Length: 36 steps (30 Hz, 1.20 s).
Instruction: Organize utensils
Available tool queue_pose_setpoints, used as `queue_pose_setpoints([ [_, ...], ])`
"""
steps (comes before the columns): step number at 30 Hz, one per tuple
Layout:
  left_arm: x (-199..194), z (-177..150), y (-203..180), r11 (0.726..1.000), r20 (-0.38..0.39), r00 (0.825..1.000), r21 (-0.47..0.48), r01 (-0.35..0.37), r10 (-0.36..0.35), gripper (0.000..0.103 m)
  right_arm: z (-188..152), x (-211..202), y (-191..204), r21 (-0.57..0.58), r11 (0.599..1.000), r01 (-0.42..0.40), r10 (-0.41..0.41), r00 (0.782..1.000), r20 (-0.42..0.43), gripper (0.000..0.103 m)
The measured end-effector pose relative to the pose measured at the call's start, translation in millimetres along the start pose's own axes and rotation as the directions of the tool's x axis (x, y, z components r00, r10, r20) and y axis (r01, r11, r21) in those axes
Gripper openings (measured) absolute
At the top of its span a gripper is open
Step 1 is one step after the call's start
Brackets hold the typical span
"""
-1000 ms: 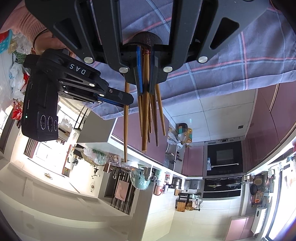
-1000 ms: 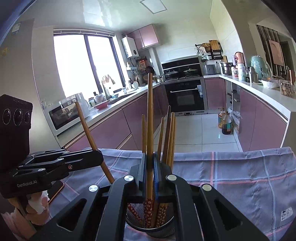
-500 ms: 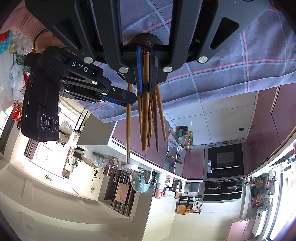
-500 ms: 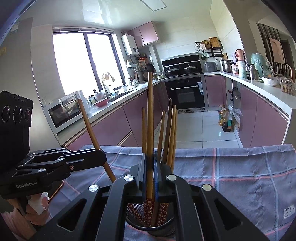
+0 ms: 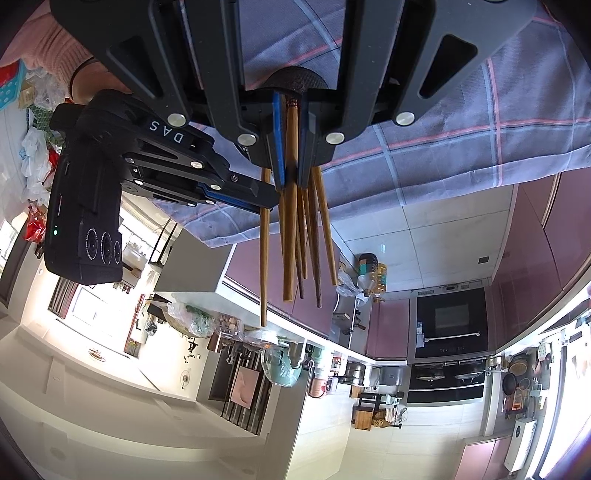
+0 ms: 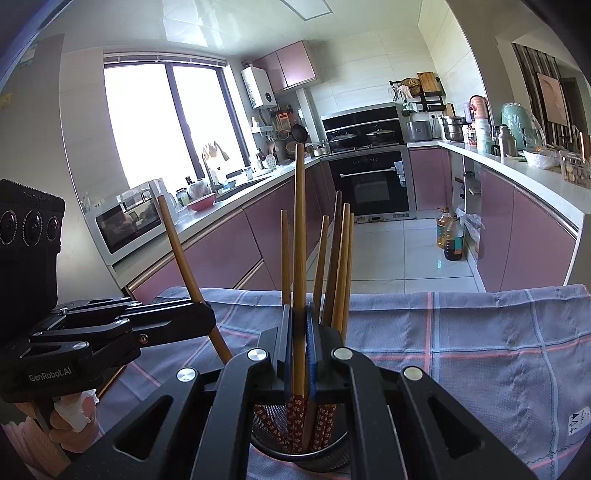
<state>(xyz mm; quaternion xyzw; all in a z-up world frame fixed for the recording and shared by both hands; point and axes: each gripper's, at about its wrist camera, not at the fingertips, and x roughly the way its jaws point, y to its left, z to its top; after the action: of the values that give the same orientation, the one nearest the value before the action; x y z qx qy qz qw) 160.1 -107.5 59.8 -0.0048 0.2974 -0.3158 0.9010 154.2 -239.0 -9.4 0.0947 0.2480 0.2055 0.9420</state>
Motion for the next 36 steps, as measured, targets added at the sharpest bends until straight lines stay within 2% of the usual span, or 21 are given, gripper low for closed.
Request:
queue_pose_setpoints([
  [20,3.3,-1.0,0.2,1.000,-0.005,1.000,0.000,0.003,-0.003,0.007,-4.9,9.1,-6.1,0.006,1.000,0.000,0.000,1.000,-0.013,0.006],
  [36,27.0,3.4,12.2,1.000,-0.028,1.000,-0.029,-0.007,0.006,0.007,-4.8,15.7,-6.6,0.004,1.000,0.004,-0.004,1.000,-0.031,0.006],
])
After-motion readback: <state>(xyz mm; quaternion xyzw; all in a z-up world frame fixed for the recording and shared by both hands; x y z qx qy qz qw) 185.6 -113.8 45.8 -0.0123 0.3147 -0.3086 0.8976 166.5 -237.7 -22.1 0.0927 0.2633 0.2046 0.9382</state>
